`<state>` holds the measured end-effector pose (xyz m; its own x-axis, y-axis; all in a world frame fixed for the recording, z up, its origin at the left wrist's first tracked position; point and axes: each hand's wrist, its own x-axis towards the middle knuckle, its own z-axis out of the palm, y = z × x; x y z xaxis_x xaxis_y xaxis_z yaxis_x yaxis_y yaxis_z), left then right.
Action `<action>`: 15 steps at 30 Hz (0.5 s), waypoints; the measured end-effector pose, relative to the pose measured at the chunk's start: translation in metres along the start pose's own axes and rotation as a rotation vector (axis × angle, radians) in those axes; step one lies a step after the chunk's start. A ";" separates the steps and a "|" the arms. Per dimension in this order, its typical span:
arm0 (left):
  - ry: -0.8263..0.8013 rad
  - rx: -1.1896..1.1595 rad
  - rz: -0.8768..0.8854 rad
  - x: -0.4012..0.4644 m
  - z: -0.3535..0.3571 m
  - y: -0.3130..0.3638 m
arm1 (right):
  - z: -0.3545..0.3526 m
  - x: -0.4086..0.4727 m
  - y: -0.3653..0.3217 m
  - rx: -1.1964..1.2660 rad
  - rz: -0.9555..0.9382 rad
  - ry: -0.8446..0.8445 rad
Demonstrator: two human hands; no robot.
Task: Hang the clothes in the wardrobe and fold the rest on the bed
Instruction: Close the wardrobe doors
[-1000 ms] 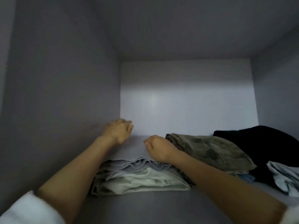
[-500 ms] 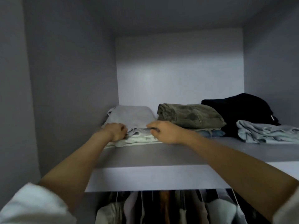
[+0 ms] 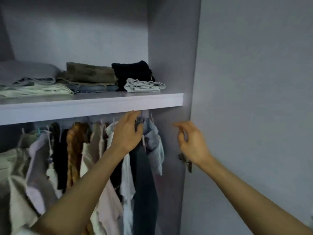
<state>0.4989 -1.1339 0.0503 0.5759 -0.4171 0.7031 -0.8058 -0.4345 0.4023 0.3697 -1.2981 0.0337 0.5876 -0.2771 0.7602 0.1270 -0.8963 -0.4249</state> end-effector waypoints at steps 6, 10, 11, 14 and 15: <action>-0.106 -0.266 0.147 -0.040 0.081 0.144 | -0.152 -0.101 0.035 -0.272 0.005 0.231; -0.109 -0.346 0.353 -0.057 0.103 0.222 | -0.218 -0.133 0.057 -0.400 0.065 0.486; -0.104 -0.351 0.387 -0.060 0.104 0.233 | -0.222 -0.135 0.066 -0.361 0.156 0.498; -0.073 -0.314 0.474 -0.064 0.101 0.253 | -0.215 -0.133 0.073 -0.075 0.409 0.241; -0.056 -0.281 0.500 -0.064 0.098 0.255 | -0.207 -0.132 0.074 -0.005 0.416 0.174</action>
<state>0.2704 -1.2959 0.0508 0.1154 -0.5623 0.8189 -0.9833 0.0521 0.1743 0.1365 -1.3993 0.0036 0.4444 -0.6678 0.5971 -0.0959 -0.6982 -0.7095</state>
